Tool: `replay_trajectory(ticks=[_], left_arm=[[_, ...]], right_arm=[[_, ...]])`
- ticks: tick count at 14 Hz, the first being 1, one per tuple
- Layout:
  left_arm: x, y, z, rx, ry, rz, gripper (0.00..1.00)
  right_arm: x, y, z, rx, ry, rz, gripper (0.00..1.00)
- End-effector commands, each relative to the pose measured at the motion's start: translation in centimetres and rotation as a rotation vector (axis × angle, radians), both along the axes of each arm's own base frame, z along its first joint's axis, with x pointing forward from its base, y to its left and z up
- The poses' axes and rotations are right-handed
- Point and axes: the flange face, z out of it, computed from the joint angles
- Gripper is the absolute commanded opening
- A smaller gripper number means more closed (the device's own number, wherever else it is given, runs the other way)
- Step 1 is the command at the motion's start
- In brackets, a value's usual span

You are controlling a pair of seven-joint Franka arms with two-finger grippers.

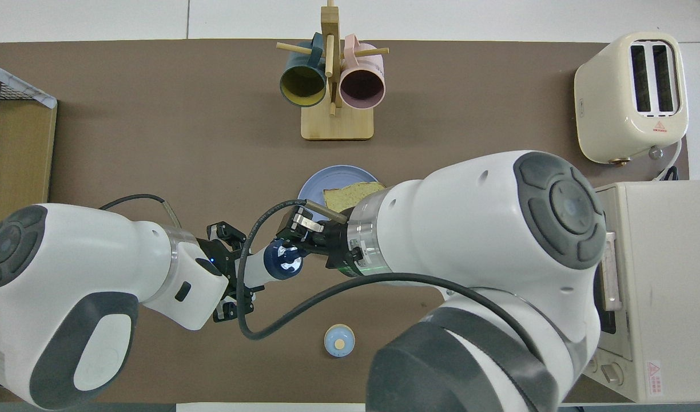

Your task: Put bread on plate and add seasoning

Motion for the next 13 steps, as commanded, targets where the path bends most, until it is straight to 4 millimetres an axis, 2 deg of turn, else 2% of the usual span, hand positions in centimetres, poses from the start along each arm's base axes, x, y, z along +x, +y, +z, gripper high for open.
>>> replay_trajectory(ticks=[1, 3, 5, 9, 12, 13], left_arm=[[-0.75, 0.64, 0.01, -0.028, -0.002, 0.016, 0.00], [-1.00, 0.76, -0.27, -0.037, -0.008, 0.027, 0.00], [-1.03, 0.78, -0.36, -0.040, -0.006, 0.035, 0.00], [-1.25, 0.86, -0.41, -0.057, -0.004, 0.045, 0.00], [-1.30, 0.84, -0.48, -0.067, 0.000, 0.054, 0.00], [-1.24, 0.85, -0.49, -0.068, -0.004, 0.061, 0.00]], right_arm=[[-0.04, -0.23, 0.62, 0.030, 0.038, -0.018, 0.63], [-0.09, -0.16, 0.56, 0.029, 0.038, -0.018, 0.53], [-0.08, -0.22, 0.52, 0.029, 0.043, -0.018, 0.50], [-0.09, -0.16, 0.57, 0.031, 0.039, -0.018, 0.34], [-0.20, -0.05, 0.46, 0.030, 0.036, -0.016, 0.33], [-0.18, -0.12, 0.43, 0.028, 0.039, -0.016, 0.29]])
